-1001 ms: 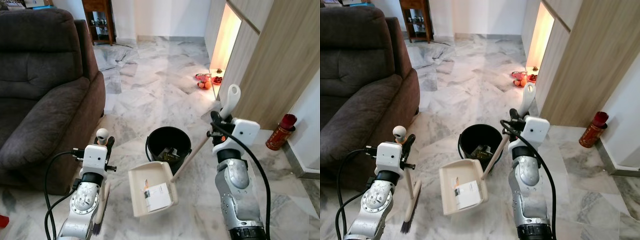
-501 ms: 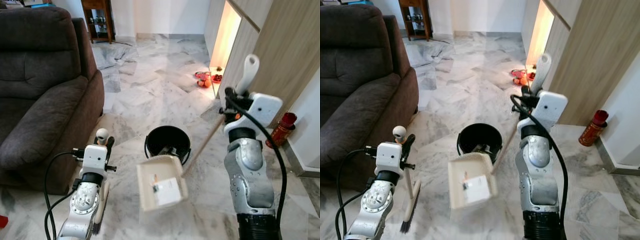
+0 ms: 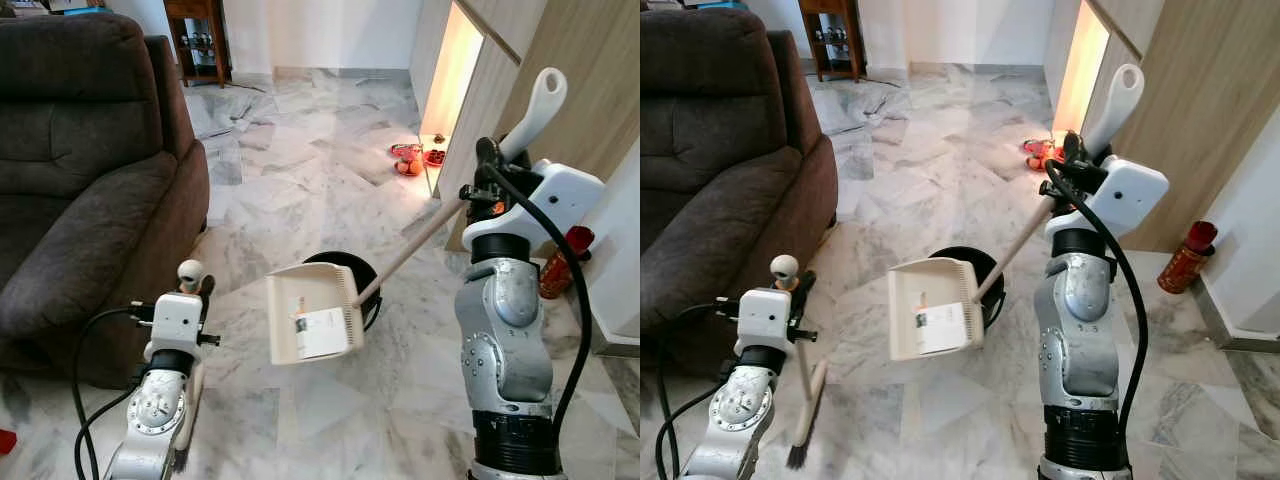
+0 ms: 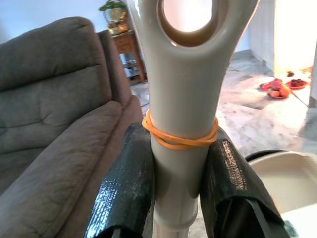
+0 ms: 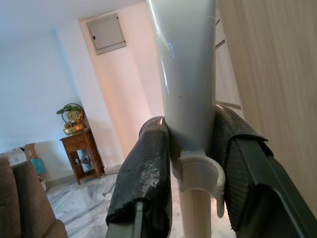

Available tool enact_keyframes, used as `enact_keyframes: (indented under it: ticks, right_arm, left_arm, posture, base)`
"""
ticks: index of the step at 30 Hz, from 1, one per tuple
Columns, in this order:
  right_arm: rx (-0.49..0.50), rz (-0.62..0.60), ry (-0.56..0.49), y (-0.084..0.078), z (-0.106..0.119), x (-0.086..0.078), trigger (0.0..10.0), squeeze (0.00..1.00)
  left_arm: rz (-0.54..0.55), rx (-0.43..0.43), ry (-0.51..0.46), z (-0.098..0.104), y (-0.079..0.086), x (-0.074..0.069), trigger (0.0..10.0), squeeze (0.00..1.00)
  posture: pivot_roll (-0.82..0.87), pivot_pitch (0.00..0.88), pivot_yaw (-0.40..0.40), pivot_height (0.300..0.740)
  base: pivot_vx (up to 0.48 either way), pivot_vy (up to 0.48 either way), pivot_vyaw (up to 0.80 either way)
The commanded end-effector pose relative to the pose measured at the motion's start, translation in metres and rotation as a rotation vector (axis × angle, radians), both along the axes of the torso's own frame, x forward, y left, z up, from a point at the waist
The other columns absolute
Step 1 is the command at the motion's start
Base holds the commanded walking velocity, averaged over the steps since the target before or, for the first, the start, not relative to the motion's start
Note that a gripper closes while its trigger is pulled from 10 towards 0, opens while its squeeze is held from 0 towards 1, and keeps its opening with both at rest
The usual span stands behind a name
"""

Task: Sweep floor

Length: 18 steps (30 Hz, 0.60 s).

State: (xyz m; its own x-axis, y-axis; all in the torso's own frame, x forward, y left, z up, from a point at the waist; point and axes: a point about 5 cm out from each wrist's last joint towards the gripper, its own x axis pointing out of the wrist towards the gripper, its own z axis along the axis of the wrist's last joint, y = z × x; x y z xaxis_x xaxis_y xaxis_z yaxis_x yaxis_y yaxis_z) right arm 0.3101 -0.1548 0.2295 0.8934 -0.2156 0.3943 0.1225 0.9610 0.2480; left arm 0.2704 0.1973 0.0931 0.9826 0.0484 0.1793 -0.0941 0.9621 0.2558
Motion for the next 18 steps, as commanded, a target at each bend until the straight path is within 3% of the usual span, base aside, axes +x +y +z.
enact_keyframes:
  ticks: [1,18]
  right_arm:
    - [0.019,0.012,-0.090,0.0033,0.0171,-0.0020,10.0,0.00]
    - [0.012,0.041,-0.072,0.0071,0.0131,-0.0004,10.0,0.00]
  left_arm:
    - [0.017,0.016,-0.030,0.0054,0.0050,-0.0005,10.0,0.00]
    - [0.035,-0.004,-0.019,0.0018,0.0056,0.0000,10.0,0.00]
  posture:
    - [0.08,0.000,-0.004,0.740]
    - [0.08,0.000,-0.004,0.740]
  base:
    - [0.240,0.000,0.00]
    - [0.347,0.000,0.00]
